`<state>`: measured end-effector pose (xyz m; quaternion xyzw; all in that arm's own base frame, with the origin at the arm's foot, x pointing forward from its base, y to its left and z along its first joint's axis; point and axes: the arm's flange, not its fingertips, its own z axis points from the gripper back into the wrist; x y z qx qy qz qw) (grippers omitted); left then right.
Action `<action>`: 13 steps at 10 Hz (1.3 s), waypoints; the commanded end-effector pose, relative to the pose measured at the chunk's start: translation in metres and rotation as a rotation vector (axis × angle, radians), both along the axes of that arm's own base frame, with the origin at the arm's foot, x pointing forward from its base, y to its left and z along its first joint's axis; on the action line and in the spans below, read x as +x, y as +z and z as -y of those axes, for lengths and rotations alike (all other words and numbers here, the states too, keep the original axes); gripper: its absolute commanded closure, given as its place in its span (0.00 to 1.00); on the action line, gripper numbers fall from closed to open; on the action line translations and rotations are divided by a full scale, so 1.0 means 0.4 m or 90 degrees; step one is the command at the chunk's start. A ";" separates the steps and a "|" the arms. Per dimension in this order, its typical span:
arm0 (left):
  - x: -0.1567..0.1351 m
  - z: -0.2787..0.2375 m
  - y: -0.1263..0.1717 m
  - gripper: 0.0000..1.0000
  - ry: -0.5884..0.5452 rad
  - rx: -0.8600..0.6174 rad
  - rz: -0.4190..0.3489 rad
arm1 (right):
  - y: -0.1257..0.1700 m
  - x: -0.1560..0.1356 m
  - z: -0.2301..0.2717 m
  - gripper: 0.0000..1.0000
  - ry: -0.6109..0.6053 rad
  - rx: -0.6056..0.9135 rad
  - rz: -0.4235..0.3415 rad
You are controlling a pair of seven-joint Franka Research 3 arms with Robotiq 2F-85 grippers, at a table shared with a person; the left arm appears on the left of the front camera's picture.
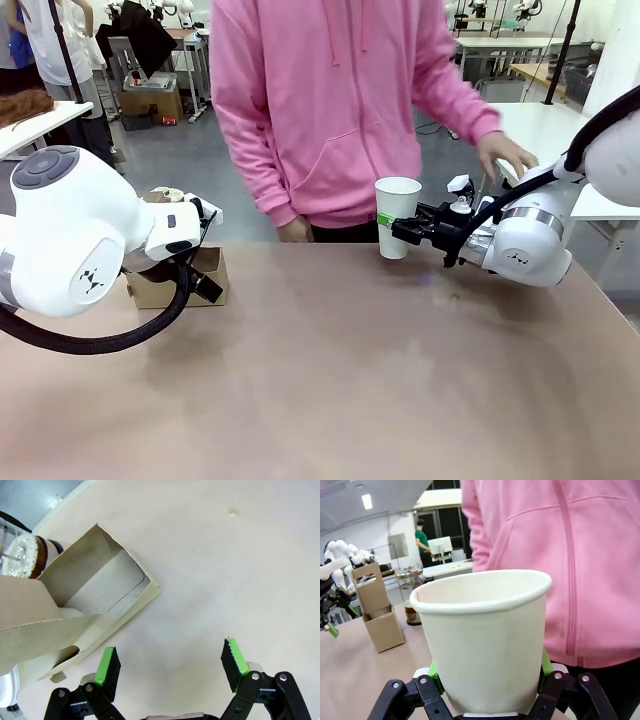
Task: Pour a drink into a cup and package it in a carrier.
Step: When a person places the Paper Cup Lid on the 600 ml Paper Cup , lift the 600 ml Paper Cup.
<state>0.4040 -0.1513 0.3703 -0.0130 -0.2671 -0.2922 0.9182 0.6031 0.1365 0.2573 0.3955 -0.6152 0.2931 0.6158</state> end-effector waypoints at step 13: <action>-0.001 0.000 0.001 0.00 -0.001 -0.001 0.000 | 0.006 0.002 -0.008 0.20 -0.012 0.002 -0.001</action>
